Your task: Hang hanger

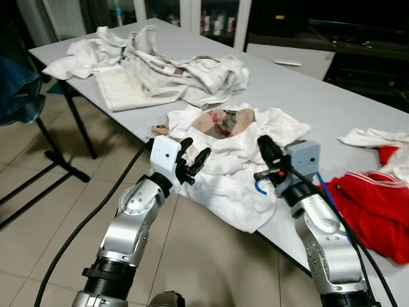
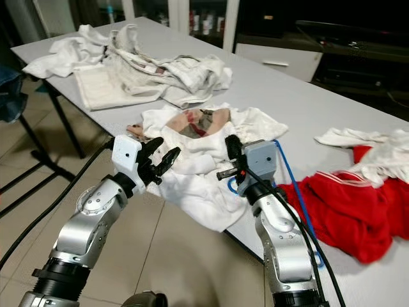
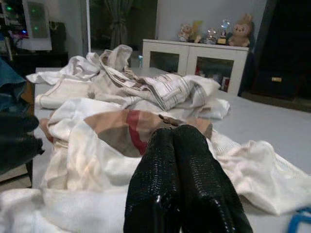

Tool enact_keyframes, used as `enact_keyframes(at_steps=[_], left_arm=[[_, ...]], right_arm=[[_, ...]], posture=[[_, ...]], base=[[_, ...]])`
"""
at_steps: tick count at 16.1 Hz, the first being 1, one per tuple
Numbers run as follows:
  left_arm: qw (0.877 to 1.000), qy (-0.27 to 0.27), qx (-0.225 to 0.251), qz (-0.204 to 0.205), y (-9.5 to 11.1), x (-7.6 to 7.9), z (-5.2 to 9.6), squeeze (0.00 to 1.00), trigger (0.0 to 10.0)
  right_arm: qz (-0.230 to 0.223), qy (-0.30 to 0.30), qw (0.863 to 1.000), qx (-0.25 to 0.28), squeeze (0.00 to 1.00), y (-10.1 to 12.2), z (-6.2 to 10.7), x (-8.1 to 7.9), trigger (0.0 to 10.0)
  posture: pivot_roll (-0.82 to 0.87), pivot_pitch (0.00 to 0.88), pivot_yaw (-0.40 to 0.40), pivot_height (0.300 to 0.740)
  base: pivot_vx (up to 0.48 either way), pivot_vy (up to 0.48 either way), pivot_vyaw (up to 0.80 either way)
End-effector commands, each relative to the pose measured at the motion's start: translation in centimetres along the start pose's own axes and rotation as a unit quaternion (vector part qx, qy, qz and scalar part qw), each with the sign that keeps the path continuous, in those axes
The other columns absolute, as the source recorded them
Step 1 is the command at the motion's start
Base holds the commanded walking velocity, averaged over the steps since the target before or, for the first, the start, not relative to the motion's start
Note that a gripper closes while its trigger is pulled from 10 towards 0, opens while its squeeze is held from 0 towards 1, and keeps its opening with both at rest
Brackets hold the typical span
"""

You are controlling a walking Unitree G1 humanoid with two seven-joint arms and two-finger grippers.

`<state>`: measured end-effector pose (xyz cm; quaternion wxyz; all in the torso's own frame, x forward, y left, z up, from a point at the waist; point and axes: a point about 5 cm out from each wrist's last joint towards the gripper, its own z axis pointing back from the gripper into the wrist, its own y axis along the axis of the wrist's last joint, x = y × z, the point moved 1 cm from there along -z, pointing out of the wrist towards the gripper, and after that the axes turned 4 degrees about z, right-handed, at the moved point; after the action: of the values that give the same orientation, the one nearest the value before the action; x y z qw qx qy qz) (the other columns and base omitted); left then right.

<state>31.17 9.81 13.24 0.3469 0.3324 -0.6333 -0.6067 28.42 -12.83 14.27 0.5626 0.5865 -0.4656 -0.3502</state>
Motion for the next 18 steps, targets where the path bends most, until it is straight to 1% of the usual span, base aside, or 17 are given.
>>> enact_keyframes(at_steps=[1,6,11,14,18], left_arm=[[1.0,-0.006,0.011,-0.014,0.96,0.25,-0.42,0.0,10.0],[1.0,-0.004,0.017,-0.007,1.08,0.62,-0.72,0.0,10.0],[1.0,0.016,0.021,-0.004,1.18,0.14,-0.85,0.0,10.0],[1.0,0.02,0.022,-0.004,1.25,0.04,-0.99,0.0,10.0],[0.999,0.022,0.023,-0.003,1.28,0.03,-1.07,0.0,10.0]], right_arm=[[-0.001,0.0,1.0,-0.001,0.0,0.07,-0.24,0.11,10.0],[-0.011,-0.009,1.0,-0.004,0.0,0.13,-0.86,0.37,10.0],[-0.015,-0.002,1.0,-0.009,0.0,0.0,-0.98,0.35,10.0],[-0.018,0.002,1.0,-0.012,0.0,-0.11,-1.07,0.33,10.0],[-0.019,0.004,1.0,-0.013,0.0,-0.13,-1.14,0.37,10.0]], posture=[[0.04,0.003,0.003,0.723],[0.04,0.0,0.001,0.723],[0.04,0.0,-0.004,0.723],[0.04,0.0,-0.005,0.723],[0.04,0.0,-0.008,0.723]], base=[[0.0,0.0,0.0],[0.0,0.0,0.0],[0.0,0.0,0.0],[0.0,0.0,0.0],[0.12,0.0,0.0]])
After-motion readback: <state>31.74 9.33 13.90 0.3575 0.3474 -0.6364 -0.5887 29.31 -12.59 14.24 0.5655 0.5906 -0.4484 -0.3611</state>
